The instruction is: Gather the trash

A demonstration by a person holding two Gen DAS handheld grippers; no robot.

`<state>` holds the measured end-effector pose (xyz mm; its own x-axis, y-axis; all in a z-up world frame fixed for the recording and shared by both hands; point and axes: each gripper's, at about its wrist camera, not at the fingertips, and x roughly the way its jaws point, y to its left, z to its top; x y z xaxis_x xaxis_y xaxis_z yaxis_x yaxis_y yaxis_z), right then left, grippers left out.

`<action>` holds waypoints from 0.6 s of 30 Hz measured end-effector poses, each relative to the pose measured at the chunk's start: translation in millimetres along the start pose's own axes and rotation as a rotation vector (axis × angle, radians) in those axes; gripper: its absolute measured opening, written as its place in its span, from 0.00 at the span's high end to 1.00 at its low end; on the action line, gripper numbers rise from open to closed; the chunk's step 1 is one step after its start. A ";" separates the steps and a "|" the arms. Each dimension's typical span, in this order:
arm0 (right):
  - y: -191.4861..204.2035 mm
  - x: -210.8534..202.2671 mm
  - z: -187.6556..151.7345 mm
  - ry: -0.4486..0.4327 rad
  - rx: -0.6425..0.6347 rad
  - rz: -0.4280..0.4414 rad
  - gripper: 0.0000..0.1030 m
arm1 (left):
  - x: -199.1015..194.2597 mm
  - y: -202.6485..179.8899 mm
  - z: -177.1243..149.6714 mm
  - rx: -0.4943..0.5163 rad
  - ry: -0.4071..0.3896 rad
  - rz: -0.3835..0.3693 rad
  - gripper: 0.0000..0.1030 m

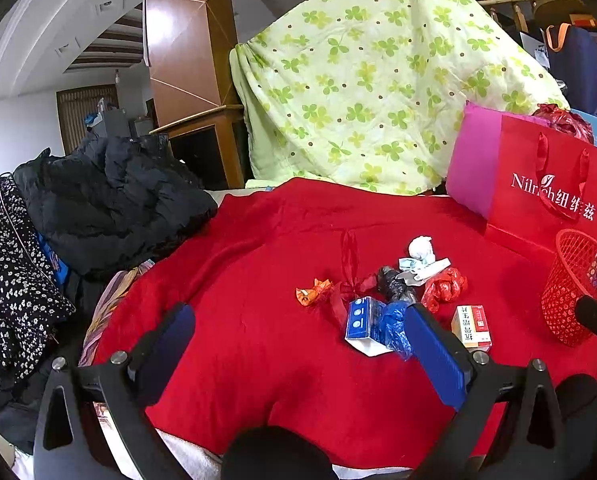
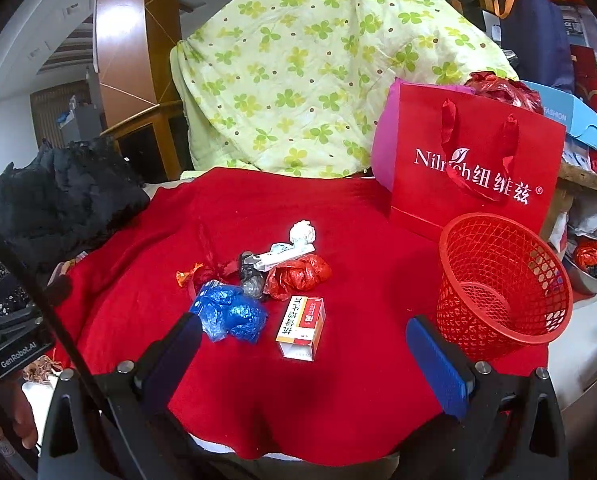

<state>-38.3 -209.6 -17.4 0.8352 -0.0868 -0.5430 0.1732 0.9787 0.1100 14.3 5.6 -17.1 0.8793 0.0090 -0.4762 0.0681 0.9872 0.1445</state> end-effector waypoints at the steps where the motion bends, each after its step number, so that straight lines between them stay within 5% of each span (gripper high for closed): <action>1: -0.2 0.7 0.2 0.002 0.001 0.001 0.00 | 0.7 0.1 -0.5 0.000 -0.003 0.000 0.00; 18: 0.4 13.5 -0.6 0.026 0.027 0.007 0.00 | 8.6 2.0 -7.7 -0.039 -0.058 -0.010 0.00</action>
<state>-27.3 -210.3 -25.2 0.8225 -0.0747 -0.5638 0.1815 0.9740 0.1358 18.4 8.9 -27.6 0.9044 -0.0091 -0.4266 0.0596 0.9927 0.1052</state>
